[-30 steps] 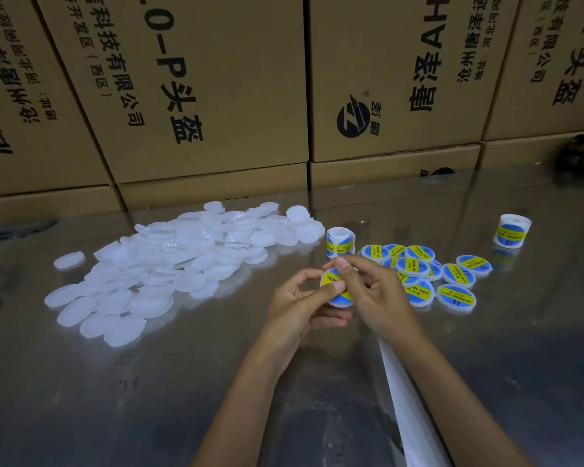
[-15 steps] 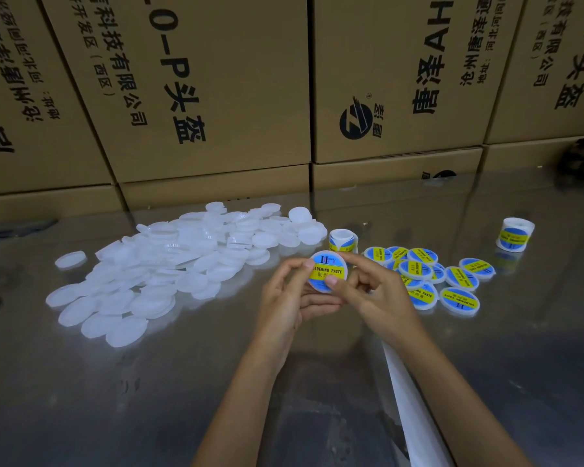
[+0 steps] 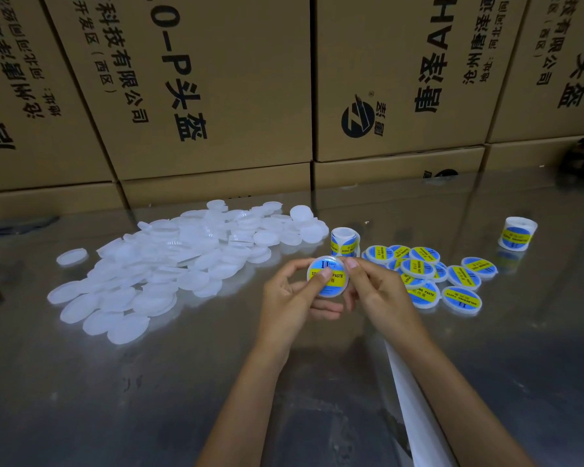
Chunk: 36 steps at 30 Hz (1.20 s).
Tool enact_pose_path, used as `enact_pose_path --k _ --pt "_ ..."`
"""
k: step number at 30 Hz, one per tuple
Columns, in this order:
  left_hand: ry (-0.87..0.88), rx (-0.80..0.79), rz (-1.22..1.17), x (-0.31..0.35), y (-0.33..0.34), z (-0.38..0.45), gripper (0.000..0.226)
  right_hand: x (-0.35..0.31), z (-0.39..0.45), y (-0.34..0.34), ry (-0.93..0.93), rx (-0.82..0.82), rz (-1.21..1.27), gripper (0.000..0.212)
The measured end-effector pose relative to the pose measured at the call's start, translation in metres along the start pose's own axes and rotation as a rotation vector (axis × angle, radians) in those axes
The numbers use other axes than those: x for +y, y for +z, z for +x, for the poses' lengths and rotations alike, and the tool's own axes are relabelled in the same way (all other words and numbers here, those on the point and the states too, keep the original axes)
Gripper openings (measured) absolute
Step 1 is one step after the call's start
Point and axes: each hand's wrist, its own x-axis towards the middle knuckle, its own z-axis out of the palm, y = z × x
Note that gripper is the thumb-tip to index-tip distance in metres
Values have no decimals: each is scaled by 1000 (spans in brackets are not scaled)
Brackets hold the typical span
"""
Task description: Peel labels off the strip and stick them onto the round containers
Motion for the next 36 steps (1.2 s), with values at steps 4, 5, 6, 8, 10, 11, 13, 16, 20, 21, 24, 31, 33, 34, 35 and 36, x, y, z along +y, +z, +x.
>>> enact_pose_path --k 4,5,6,8,10,11,13,16,20,21,24,31,33,34,35,36 --pt "-26 63 -42 -1 1 0 16 1 -2 6 -30 -60 -44 32" --pt "-35 83 -47 -1 1 0 14 2 -2 8 -43 -45 -55 37" --pt "-46 101 -50 -1 1 0 17 2 -3 9 -49 -30 -62 39" --pt "-66 115 -43 0 0 0 26 4 -3 9 -54 -11 -72 38" --pt "-55 84 -12 0 1 -1 28 6 -3 9 -67 -5 -115 33" --pt "-40 63 4 -1 1 -1 28 6 -4 8 -75 -13 -129 30" --pt "-15 44 32 -2 2 -2 30 5 -5 7 -85 -41 -119 30" --pt "-3 48 65 -4 3 -1 25 1 -6 7 -92 -43 -125 42" --pt "1 37 71 -5 5 -1 23 1 -4 7 -81 -28 -129 44" --pt "4 30 71 -5 6 -1 23 3 -4 7 -80 -20 -127 41" --pt "-2 -15 51 -5 7 -3 20 7 -3 6 -37 16 -109 24" --pt "-40 -230 -15 -4 8 -6 32 7 -1 2 31 115 -62 23" --pt "-27 -219 -15 -5 9 -6 37 5 0 2 35 101 -34 24" --pt "-22 -184 -25 -4 8 -6 38 4 0 1 23 85 -32 24" --pt "-18 -140 -41 -4 7 -4 38 3 1 1 14 64 -36 22" --pt "-17 -99 -59 -3 6 -2 38 3 1 1 16 40 -41 18"
